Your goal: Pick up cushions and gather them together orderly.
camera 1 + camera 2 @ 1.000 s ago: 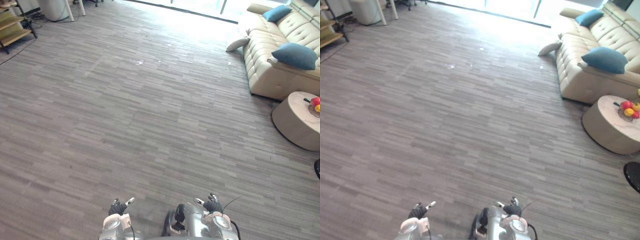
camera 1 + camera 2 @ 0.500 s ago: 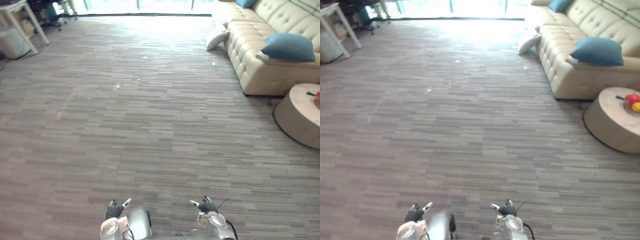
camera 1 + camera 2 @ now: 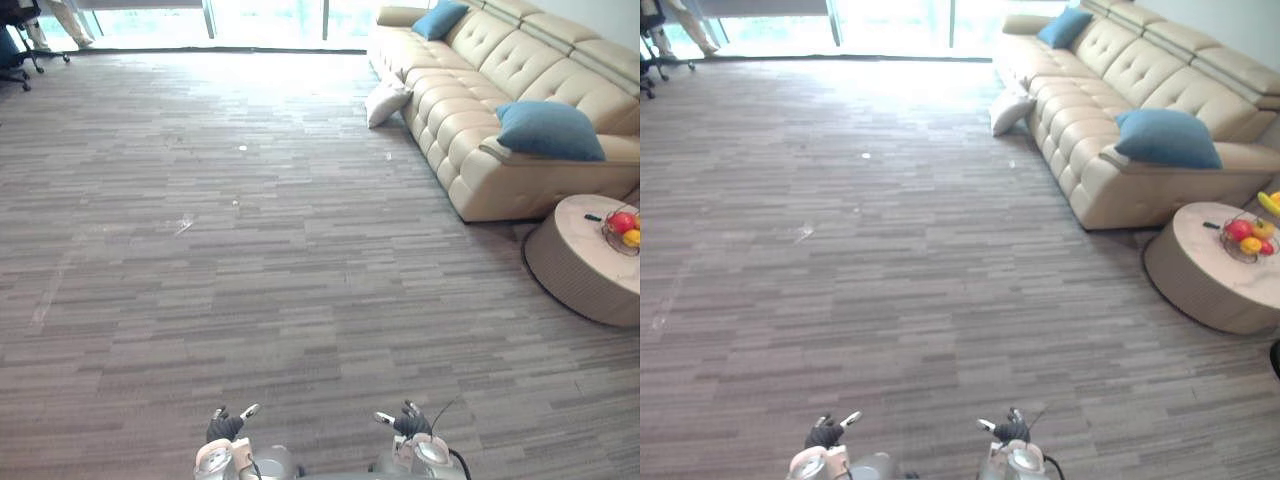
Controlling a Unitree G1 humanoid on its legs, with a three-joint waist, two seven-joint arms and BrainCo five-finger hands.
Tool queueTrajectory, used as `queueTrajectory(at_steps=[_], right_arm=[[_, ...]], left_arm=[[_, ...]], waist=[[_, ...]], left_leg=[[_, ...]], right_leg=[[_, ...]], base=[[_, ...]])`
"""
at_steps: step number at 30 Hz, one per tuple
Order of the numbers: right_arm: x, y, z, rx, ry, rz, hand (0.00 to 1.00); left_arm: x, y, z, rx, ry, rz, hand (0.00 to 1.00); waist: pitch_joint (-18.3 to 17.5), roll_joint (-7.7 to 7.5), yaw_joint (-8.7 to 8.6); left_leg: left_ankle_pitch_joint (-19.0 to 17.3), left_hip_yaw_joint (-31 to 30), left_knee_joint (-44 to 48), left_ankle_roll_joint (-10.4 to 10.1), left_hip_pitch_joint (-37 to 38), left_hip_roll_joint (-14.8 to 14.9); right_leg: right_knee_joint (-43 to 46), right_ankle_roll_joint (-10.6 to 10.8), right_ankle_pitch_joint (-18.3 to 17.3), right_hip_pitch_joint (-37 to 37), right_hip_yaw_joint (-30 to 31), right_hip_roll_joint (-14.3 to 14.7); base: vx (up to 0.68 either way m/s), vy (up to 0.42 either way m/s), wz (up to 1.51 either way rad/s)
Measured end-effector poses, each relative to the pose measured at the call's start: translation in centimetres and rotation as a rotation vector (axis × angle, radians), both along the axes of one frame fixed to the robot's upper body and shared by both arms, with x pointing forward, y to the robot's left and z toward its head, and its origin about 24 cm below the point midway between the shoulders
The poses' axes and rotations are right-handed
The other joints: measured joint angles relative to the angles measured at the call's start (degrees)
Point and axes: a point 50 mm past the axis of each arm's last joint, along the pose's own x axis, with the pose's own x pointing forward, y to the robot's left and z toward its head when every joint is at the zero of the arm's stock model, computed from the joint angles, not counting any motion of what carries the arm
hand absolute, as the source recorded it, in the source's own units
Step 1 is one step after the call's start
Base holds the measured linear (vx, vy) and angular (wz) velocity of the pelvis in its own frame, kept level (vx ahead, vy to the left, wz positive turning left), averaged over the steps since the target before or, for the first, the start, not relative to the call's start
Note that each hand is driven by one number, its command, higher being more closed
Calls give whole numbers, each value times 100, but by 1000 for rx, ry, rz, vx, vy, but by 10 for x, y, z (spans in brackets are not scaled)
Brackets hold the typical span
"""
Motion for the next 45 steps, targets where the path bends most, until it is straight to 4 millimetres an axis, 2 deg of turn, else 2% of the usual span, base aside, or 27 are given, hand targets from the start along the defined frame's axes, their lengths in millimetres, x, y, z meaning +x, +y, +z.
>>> queueTrajectory(at_steps=[2,4,7,8,10,11,12,15,18,19,21,22,23,24,26,27,28,29,31,32,35,38,39,40,42,43,45], right_arm=[[5,-10,4,-13,-34,-40,0],[4,-16,4,-23,-32,-58,0],[11,-19,7,-35,-45,-39,0],[13,-23,9,-54,-49,-26,0],[17,-28,11,-67,-58,-22,0],[20,-31,13,-78,-67,-15,0],[19,-30,12,-74,-55,-18,0],[12,-16,5,-39,-13,-17,0],[10,-5,3,-12,-2,-7,0],[12,-3,3,-8,-2,-3,0],[13,-2,4,-10,-2,3,0],[11,0,0,-19,25,31,0],[14,11,0,-3,32,63,0],[15,12,0,1,28,62,0],[13,17,0,-3,30,87,0],[11,16,-1,-6,33,85,0],[8,12,-2,-15,40,83,0],[-7,11,-7,-30,73,97,0],[-10,7,-6,-42,61,97,0],[-7,5,-4,-42,39,79,0],[1,-3,3,-48,-12,28,0],[3,-17,5,-74,-24,1,0],[3,-17,5,-75,-20,-1,0],[3,-21,5,-82,-15,2,0],[7,-29,7,-107,-22,10,0],[9,-31,9,-110,-28,8,0],[12,-34,10,-114,-35,1,0]], left_arm=[[1,-4,-2,-8,16,-22,0],[5,-12,-1,-8,12,-77,0],[3,-21,-3,-30,20,-102,0],[0,-24,-5,-37,29,-106,0],[4,-28,-4,-54,17,-92,0],[4,-28,-3,-61,14,-68,0],[3,-25,-3,-57,13,-56,0],[10,-16,3,-26,-30,-45,0],[19,-10,10,-5,-86,-33,0],[19,-7,11,1,-91,-29,0],[13,-5,10,-8,-89,12,0],[12,-6,11,-16,-109,44,0],[14,1,13,6,-113,43,0],[14,1,12,8,-111,44,0],[12,7,12,24,-102,44,0],[11,9,12,28,-96,44,0],[9,11,11,35,-82,37,0],[3,12,6,40,-31,7,0],[0,9,3,35,-9,-9,0],[1,5,2,25,-3,-18,0],[1,3,0,20,17,-32,0],[3,-8,-1,7,22,-81,0],[1,-10,-2,6,23,-93,0],[0,-15,-3,-6,28,-99,0],[-6,-23,-6,-29,45,-98,0],[-7,-26,-7,-38,47,-100,0],[-8,-25,-7,-50,51,-72,0]], waist=[[63,19,-123],[91,-8,-176],[96,70,-334],[44,293,-334],[82,481,-341],[196,684,-311],[270,782,-291],[345,557,-130],[358,407,25],[355,398,84],[348,396,231],[310,365,339],[190,120,356],[177,99,332],[154,-151,438],[155,-190,423],[154,-235,392],[151,-203,250],[101,-173,220],[57,-97,120],[80,-72,-52],[131,-20,-174],[115,-48,-173],[82,-1,-268],[-43,299,-283],[-38,411,-287],[3,623,-312]], left_leg=[[-167,-160,-279,-7,558,1],[-376,-370,-627,-39,1077,-13],[-542,-841,-666,-61,1539,164],[-541,-959,-22,-62,1295,389],[-168,-1178,1925,-442,491,616],[746,-1296,3455,-719,-133,803],[624,-1114,4698,-705,-675,1106],[220,-857,5323,-593,-1620,1205],[-15,-558,4445,-398,-2762,1141],[42,-475,3387,-422,-3059,1025],[588,-498,1504,-550,-3255,850],[1393,-455,1437,-477,-3232,781],[1047,-273,1569,-274,-3249,588],[973,-251,1650,-204,-3250,590],[299,20,1950,73,-2774,405],[200,58,1908,70,-2618,342],[14,72,1806,33,-2248,195],[-169,-25,1535,38,-1525,-25],[-190,-41,1089,57,-949,-112],[-197,-193,503,71,-360,-124],[-201,-500,-4,77,275,-120],[-303,-825,-421,252,1061,-59],[-323,-913,-613,282,1327,-120],[-336,-1181,-720,281,1620,-64],[-328,-1394,-202,272,1449,202],[-292,-1473,505,210,1156,280],[642,-1645,2800,-733,220,426]], right_leg=[[-1411,-213,-12,-377,-457,40],[-3238,-442,432,-411,-681,150],[-3042,-944,942,-512,-602,313],[-2726,-1005,545,-520,-753,368],[-2642,-1045,103,-284,-858,543],[-2866,-1104,-80,137,-790,751],[-3215,-1178,-204,716,-669,991],[-4112,-1207,-265,1981,-364,1036],[-4897,-999,-384,2869,-124,854],[-5070,-862,-474,3131,-17,717],[-5145,-703,-790,3419,254,492],[-5214,-622,-917,3641,506,400],[-5122,-822,-727,3602,685,164],[-5041,-768,-590,3534,722,131],[-3514,10,-46,3111,1239,-98],[-2957,184,118,2945,1353,-117],[-1644,697,674,2484,1535,-108],[-8,875,919,1866,1355,-99],[598,709,816,1274,1080,-100],[640,365,538,588,481,-82],[-139,-3,100,-135,-205,-35],[-2907,-390,409,-287,-721,181],[-3707,-475,709,-303,-740,232],[-3594,-922,1386,-320,-587,343],[-2992,-1013,816,-452,-731,450],[-2834,-1055,544,-427,-769,505],[-2894,-1106,132,-21,-773,736]], base=[[539,-20,47],[706,-118,71],[649,-159,62],[879,-275,34],[877,-269,-4],[748,-119,-52],[893,-79,-65],[637,-23,-40],[629,52,-43],[659,216,-57],[735,295,-74],[701,365,-55],[719,364,-38],[857,453,-28],[687,394,-38],[644,343,-18],[619,282,18],[725,281,24],[649,198,21],[457,116,22],[603,54,54],[637,-75,75],[747,-165,85],[891,-206,72],[639,-188,31],[837,-244,2],[784,-175,-22]])
